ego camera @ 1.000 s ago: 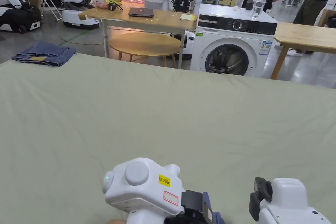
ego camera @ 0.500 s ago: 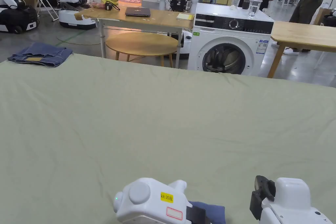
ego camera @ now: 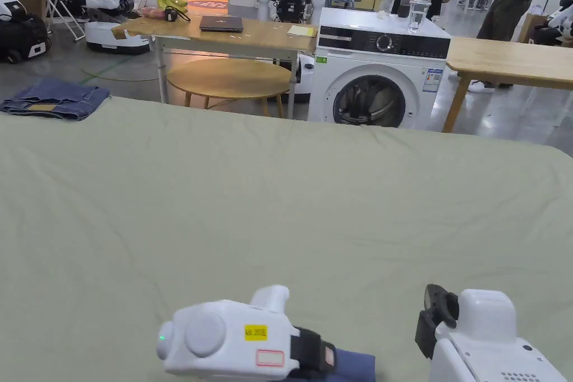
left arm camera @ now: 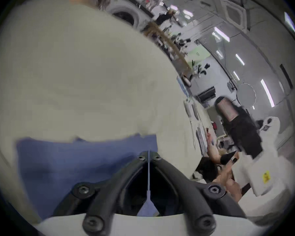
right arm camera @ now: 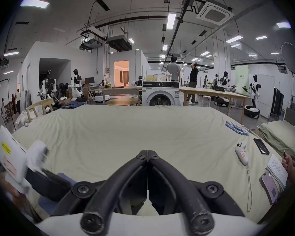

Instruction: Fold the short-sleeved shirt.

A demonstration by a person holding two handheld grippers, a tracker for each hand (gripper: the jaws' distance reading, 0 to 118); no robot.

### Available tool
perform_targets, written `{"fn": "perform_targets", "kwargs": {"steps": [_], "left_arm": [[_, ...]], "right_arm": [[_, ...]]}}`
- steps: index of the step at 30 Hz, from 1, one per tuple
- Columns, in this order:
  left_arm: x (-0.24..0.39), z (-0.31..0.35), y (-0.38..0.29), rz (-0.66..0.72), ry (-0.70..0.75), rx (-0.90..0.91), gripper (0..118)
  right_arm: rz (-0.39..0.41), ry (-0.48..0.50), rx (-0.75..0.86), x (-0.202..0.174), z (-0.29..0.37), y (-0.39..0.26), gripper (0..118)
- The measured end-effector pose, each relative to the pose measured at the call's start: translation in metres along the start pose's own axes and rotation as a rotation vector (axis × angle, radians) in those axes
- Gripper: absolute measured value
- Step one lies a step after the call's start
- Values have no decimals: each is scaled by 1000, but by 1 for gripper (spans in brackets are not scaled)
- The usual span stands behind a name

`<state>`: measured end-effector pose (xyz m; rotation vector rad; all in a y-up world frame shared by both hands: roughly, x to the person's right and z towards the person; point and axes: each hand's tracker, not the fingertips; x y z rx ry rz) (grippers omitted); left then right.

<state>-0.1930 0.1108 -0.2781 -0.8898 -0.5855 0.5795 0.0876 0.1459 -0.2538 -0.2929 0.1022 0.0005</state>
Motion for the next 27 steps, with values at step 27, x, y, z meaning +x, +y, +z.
{"fn": "perform_targets", "kwargs": {"steps": [27], "left_arm": [[-5, 119, -21, -440, 713, 822, 0]], "right_arm": [[81, 49, 100, -44, 25, 12, 0]]}}
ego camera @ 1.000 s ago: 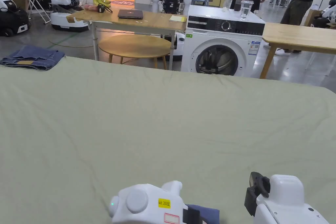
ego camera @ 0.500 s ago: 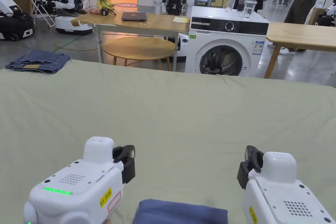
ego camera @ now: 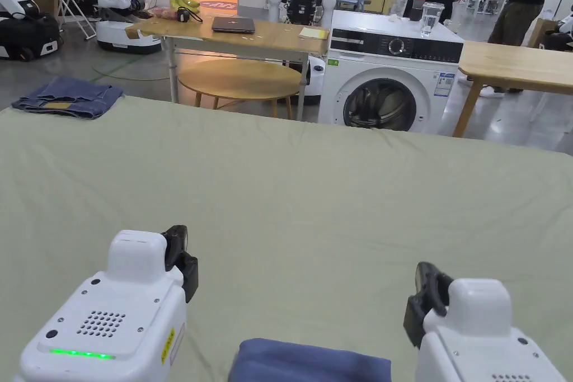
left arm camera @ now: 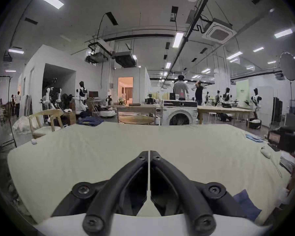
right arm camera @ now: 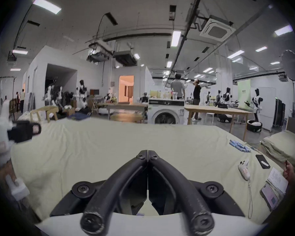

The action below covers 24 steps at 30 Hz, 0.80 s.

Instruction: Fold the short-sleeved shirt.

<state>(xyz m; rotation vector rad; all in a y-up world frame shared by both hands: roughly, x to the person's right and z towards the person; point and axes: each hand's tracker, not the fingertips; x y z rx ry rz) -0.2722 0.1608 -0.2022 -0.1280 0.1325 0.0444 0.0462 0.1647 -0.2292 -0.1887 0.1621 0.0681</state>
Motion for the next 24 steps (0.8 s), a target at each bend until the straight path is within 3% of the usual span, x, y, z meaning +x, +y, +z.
{"fn": "perform_targets", "kwargs": {"steps": [6, 9, 11, 16, 21, 22, 24], "left_arm": [[-10, 2, -11, 40, -37, -94, 0], [-13, 5, -20, 28, -38, -152, 0], [-16, 9, -25, 23, -43, -173, 0], [-30, 16, -33, 79, -106, -330, 0], [-56, 6, -43, 284, -303, -586, 0], [-60, 1, -46, 332, -353, -643, 5], [-71, -10, -54, 455, -476, -751, 41]], "right_arm": [[17, 148, -310, -11, 1, -53, 0], [59, 158, -452, -21, -16, -85, 0], [37, 161, -567, -22, -31, -104, 0], [12, 133, -554, -22, -38, -102, 0], [-4, 150, -559, -18, -39, -104, 0], [0, 152, -558, -18, -39, -104, 0], [13, 153, -557, -19, -39, -104, 0]]}}
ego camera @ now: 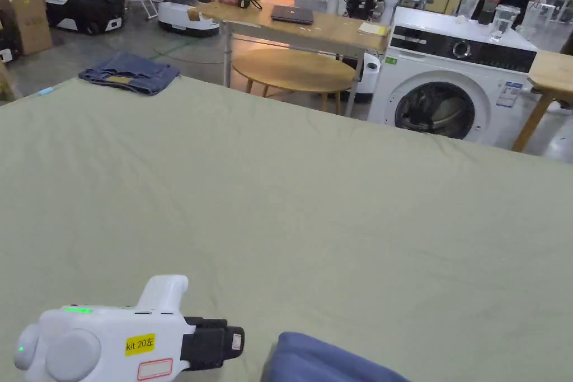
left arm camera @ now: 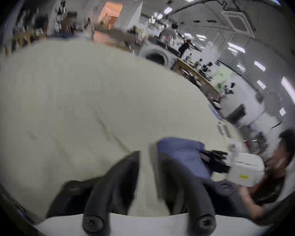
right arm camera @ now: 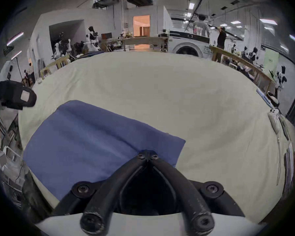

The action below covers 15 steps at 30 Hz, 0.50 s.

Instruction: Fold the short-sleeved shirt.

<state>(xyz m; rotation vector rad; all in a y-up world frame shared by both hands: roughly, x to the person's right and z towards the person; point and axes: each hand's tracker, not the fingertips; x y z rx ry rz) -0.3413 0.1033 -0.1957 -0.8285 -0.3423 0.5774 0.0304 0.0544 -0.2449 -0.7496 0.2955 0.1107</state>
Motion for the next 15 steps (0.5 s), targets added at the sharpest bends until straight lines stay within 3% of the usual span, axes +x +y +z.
{"fn": "perform_targets", "kwargs": {"steps": [2, 5, 12, 15], "left_arm": [[-12, -7, 2, 94, -106, -88, 85], [-28, -15, 4, 190, -206, -139, 87], [-49, -56, 9, 260, -262, -304, 87], [-54, -80, 4, 344, -435, -347, 87]], "right_arm": [[3, 0, -3, 0, 0, 1, 0], [-3, 9, -5, 2, -1, 2, 0], [3, 9, -5, 2, -2, 2, 0], [-4, 10, -3, 2, -2, 2, 0]]}}
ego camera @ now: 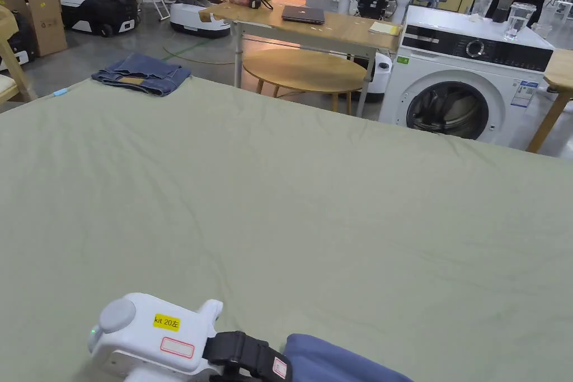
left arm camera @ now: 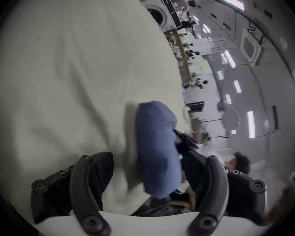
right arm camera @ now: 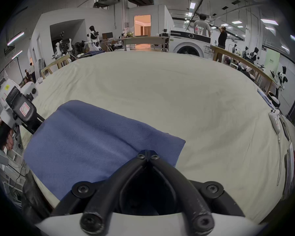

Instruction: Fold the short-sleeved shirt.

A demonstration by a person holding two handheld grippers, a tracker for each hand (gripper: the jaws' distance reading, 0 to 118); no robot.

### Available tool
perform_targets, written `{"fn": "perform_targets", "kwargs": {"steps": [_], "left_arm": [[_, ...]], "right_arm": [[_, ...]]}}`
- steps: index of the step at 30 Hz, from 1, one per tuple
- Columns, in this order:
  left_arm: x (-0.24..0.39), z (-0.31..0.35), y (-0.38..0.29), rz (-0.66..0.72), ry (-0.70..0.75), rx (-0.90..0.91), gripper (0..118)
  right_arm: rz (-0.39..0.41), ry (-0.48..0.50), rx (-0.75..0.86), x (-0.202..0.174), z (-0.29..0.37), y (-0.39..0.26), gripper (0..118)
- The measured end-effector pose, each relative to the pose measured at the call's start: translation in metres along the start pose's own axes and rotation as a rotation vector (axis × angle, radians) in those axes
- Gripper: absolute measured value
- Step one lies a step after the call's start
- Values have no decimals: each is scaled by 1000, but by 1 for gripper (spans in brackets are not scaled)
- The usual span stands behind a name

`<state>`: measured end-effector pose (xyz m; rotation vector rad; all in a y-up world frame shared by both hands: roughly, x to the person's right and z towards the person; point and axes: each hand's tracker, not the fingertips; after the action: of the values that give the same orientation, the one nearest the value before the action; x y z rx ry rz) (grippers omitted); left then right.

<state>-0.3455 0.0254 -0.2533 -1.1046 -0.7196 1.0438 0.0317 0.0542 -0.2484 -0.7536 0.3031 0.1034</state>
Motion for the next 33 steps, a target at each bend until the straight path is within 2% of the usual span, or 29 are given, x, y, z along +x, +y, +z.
{"fn": "perform_targets", "kwargs": {"steps": [3, 5, 9, 10, 11, 12, 13, 16, 19, 22, 25, 30, 33], "left_arm": [[-9, -24, 2, 66, -107, -46, 87], [-12, -41, 3, 58, -163, -63, 87], [-2, -56, 2, 13, -136, -76, 87], [1, -56, 1, -13, -115, -77, 83], [3, -56, 0, -40, -68, -73, 66], [4, -56, -2, -55, 7, -61, 41], [2, -55, -3, -68, 75, -57, 24], [-9, -50, -9, 5, -51, -24, 20], [-5, -50, -13, -41, -19, -14, 19], [-3, -48, -13, -28, -27, -8, 19], [5, -40, -13, -19, -36, -3, 19], [22, -1, -12, -23, -27, 33, 19], [33, 38, -10, -55, 64, 54, 19]], "right_arm": [[-7, 0, 5, 0, 1, 0, 0], [-8, -1, 8, 0, 1, -1, 0], [-19, 2, 8, 1, 1, -1, 0], [-22, 2, 8, 1, 1, -1, 0], [-23, 1, 8, 1, 1, -1, 0], [-24, 1, 8, 1, 1, -1, 0], [-27, 1, 10, 2, 1, -1, 0], [-23, 8, 23, 0, 4, -2, 0], [2, -3, 34, -2, 5, -3, 0], [43, -22, 61, -6, 9, -4, 0], [85, -71, 168, -11, 21, -1, 0], [89, -61, 276, -18, 32, 29, 0], [87, -43, 318, -26, 32, 53, 0]]}}
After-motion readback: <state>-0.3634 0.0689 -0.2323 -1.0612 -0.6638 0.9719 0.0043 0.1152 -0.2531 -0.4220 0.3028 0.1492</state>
